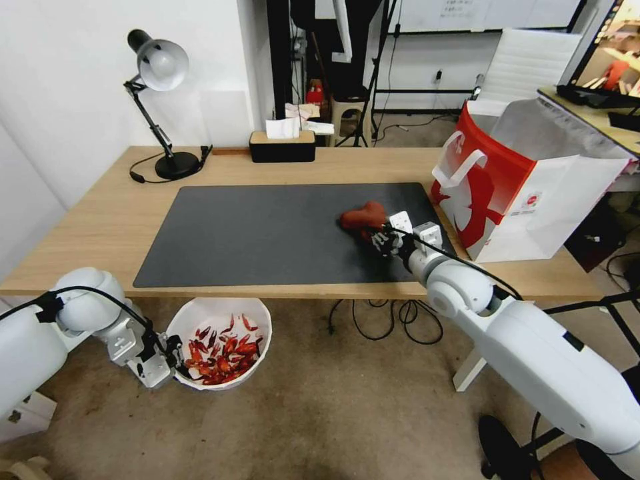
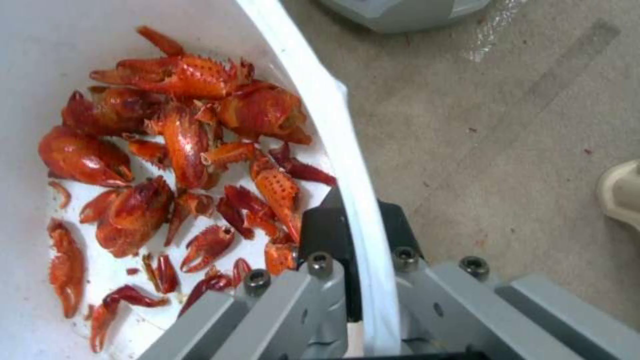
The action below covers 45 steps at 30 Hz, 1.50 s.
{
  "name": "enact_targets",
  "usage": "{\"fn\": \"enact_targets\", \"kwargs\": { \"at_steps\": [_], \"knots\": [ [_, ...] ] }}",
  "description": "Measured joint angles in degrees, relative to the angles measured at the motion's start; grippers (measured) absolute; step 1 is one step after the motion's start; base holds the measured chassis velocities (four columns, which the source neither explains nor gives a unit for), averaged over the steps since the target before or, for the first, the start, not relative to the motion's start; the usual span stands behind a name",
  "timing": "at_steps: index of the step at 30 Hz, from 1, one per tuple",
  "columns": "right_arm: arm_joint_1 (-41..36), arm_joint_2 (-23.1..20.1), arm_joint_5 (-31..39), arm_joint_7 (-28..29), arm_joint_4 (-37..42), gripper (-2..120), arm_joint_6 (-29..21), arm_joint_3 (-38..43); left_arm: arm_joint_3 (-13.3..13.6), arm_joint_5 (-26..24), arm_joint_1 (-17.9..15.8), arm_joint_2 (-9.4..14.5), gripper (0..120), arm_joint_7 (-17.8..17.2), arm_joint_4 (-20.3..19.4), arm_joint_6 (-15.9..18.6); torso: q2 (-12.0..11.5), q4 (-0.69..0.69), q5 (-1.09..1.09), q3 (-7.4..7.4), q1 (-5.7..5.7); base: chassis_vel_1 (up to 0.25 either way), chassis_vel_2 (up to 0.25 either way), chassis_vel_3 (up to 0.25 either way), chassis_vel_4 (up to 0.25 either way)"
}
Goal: Sweep shrimp from table into container with towel, then put container into takeout bag.
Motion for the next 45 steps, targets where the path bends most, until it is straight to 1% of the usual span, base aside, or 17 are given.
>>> {"fn": "enact_targets", "kwargs": {
  "at_steps": [5,8,9,12,22,25,27,30,32,34,35,37,40,41,43,44,45],
  "knots": [
    [0.1,-0.42,0.1,0.02,0.08,65,-0.55,0.11,0.0,0.04,0.08,0.0,0,0.0,-0.2,0.07,0.0,0.0,0.0,0.0,0.0,0.0,0.0,0.0,0.0],
    [0.03,-1.12,0.4,-0.01,0.81,85,-1.34,0.18,-0.05,0.07,0.18,-0.01,0,0.02,-0.45,0.14,0.0,-0.01,-0.01,0.0,0.0,0.0,0.0,0.0,0.0],
    [0.03,-1.12,0.4,-0.01,0.81,85,-1.34,0.18,-0.05,0.07,0.18,-0.01,0,0.02,-0.45,0.14,0.0,-0.01,-0.01,0.0,0.0,0.0,0.0,0.0,0.0],
    [0.02,-1.35,0.32,-0.01,1.18,98,-1.55,0.23,-0.2,0.09,0.29,0.06,0,0.02,-0.52,0.15,0.0,0.0,-0.01,0.0,0.0,0.0,0.0,0.0,0.0],
    [-0.52,-1.56,-1.58,-0.36,2.2,100,2.0,1.37,-0.29,0.13,0.29,-0.02,0,0.02,-0.66,0.22,0.0,0.0,-0.01,0.0,0.0,0.0,0.0,0.0,0.0],
    [-1.98,-1.31,-4.07,-2.23,2.64,100,7.64,3.0,-0.3,0.15,0.4,-0.03,0,0.01,-0.75,0.25,0.0,-0.01,-0.01,0.0,0.0,0.0,0.0,0.0,0.0],
    [-2.26,-1.27,-4.38,-2.81,2.76,100,8.91,3.33,-0.31,0.15,0.43,-0.03,0,0.01,-0.77,0.26,0.0,-0.01,-0.01,0.01,0.0,0.0,0.0,0.0,0.0],
    [-6.52,-0.99,-6.46,-9.06,4.53,100,18.91,6.94,-0.84,0.22,0.93,0.05,0,0.0,-1.01,0.27,0.0,0.0,-0.01,0.01,0.0,0.0,0.0,0.0,0.0],
    [-7.88,-0.87,-6.94,-10.19,5.1,100,20.5,7.98,-1.01,0.34,1.14,0.05,0,0.0,-1.12,0.27,0.0,0.0,-0.02,0.01,0.0,0.0,0.0,0.0,0.0],
    [-13.22,-0.07,-9.17,-13.32,6.83,100,26.05,11.53,-1.5,0.79,1.92,0.05,0,-0.02,-1.48,0.2,0.0,-0.02,-0.01,0.0,-0.01,0.0,0.0,0.0,0.0],
    [-13.22,-0.07,-9.17,-13.32,6.83,100,26.05,11.53,-1.5,0.79,1.92,0.05,0,-0.02,-1.48,0.2,0.0,-0.02,-0.01,0.0,-0.01,0.0,0.0,0.0,0.0],
    [-18.25,1.14,-11.69,-14.93,7.95,100,29.91,14.93,-1.78,1.07,2.48,0.02,0,-0.02,-1.77,0.08,0.0,0.0,-0.02,0.0,0.0,0.0,0.0,0.0,0.0],
    [-22.29,2.35,-12.8,-15.5,8.71,100,32.18,17.08,-2.04,1.14,2.74,-0.02,0,-0.04,-2.05,0.02,0.0,0.0,-0.01,0.01,0.0,0.0,0.0,0.0,0.0],
    [-25.92,3.6,-13.21,-15.81,9.48,100,33.77,19.15,-2.21,1.18,2.83,-0.06,0,-0.06,-2.28,0.0,0.0,0.0,0.0,0.0,0.0,0.0,0.0,0.0,0.0],
    [-28.32,4.56,-13.38,-15.96,10.05,100,34.81,20.37,-2.25,1.22,2.89,-0.09,0,-0.09,-2.49,0.0,0.0,-0.03,-0.01,0.0,-0.01,0.0,0.0,0.0,0.0],
    [-32.47,6.71,-13.79,-15.99,10.94,100,36.95,22.84,-2.36,1.3,3.07,-0.18,0,-0.15,-2.84,-0.01,0.0,-0.03,0.0,0.0,-0.01,0.0,0.0,0.0,0.0],
    [-32.47,6.71,-13.79,-15.99,10.94,100,36.95,22.84,-2.36,1.3,3.07,-0.18,0,-0.15,-2.84,-0.01,0.0,-0.03,0.0,0.0,-0.01,0.0,0.0,0.0,0.0]
  ]
}}
